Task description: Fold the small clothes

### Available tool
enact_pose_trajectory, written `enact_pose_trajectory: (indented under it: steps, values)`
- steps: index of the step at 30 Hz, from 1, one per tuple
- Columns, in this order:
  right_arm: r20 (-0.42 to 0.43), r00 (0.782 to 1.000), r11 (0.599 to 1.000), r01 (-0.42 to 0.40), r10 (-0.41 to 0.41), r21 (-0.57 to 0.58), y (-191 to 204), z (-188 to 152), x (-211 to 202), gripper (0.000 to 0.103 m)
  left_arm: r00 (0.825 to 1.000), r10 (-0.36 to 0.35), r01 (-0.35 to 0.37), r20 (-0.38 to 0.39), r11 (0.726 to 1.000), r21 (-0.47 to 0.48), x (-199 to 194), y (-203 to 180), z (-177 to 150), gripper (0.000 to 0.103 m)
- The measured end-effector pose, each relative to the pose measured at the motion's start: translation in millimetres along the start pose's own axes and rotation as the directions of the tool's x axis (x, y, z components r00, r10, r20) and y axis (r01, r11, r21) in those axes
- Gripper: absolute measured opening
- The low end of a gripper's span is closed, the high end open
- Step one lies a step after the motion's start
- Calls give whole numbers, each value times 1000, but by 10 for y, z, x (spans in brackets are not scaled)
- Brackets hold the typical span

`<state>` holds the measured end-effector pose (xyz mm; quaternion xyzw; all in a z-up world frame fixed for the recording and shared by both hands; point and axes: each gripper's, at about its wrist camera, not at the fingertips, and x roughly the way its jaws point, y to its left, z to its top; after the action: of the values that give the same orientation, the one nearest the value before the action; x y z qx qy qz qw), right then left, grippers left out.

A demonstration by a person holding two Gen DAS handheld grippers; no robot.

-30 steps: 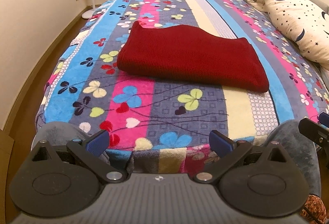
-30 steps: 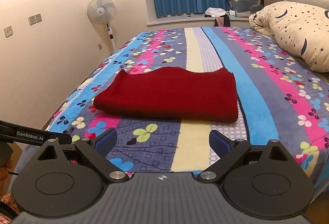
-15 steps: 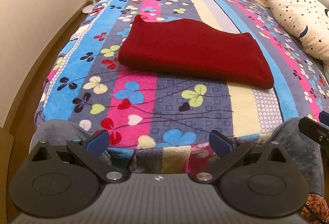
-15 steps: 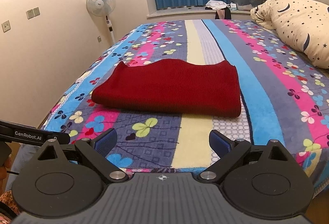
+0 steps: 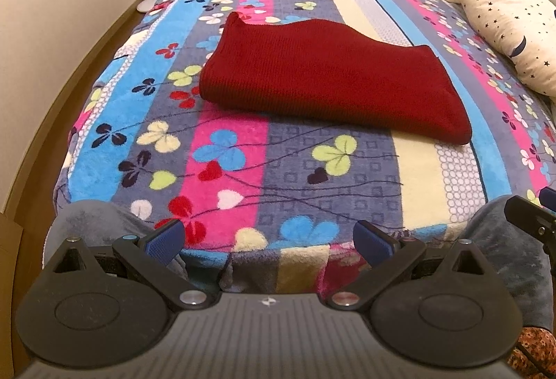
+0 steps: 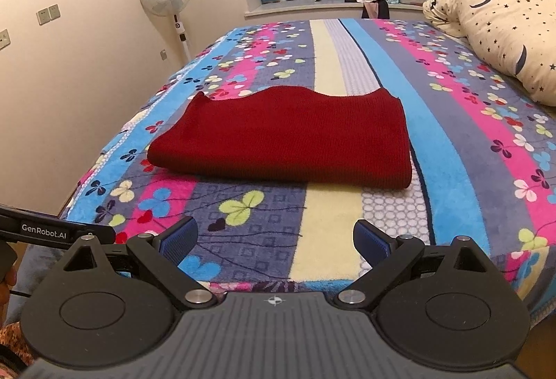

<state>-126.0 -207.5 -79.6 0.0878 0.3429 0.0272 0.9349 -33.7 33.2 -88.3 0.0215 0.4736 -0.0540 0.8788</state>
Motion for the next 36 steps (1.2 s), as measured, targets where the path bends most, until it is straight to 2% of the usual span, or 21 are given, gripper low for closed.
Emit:
enact_pose_trajectory:
  steps: [19,22,25,27,29,34,35,36]
  values:
    - [-77,997,998,21,-16,65,-194,124,463,96,996,3,-4,-90,1000,-7,482,21,257,103]
    - [-80,997,991,33,-22,133,-310,187,603,96,996,23,-25,-89,999,-23,614,87,389,103]
    - [-87,996,967,36,-15,251,-515,265,789,96,996,45,-49,-80,998,-50,768,210,582,103]
    - [-88,996,936,36,-5,351,-698,304,942,96,997,47,-52,-69,996,-77,868,317,724,103]
    - [-76,997,884,25,12,467,-925,314,1110,96,997,63,-67,-43,992,-105,965,427,873,103]
    - [-44,999,676,30,3,736,-1546,268,1613,96,994,111,-107,15,979,-175,1307,705,1221,103]
    - [-35,999,643,27,0,766,-1664,270,1736,96,992,124,-119,16,974,-194,1390,769,1267,103]
    - [-28,1000,629,20,3,777,-1739,277,1837,96,990,139,-133,11,967,-217,1481,838,1308,103]
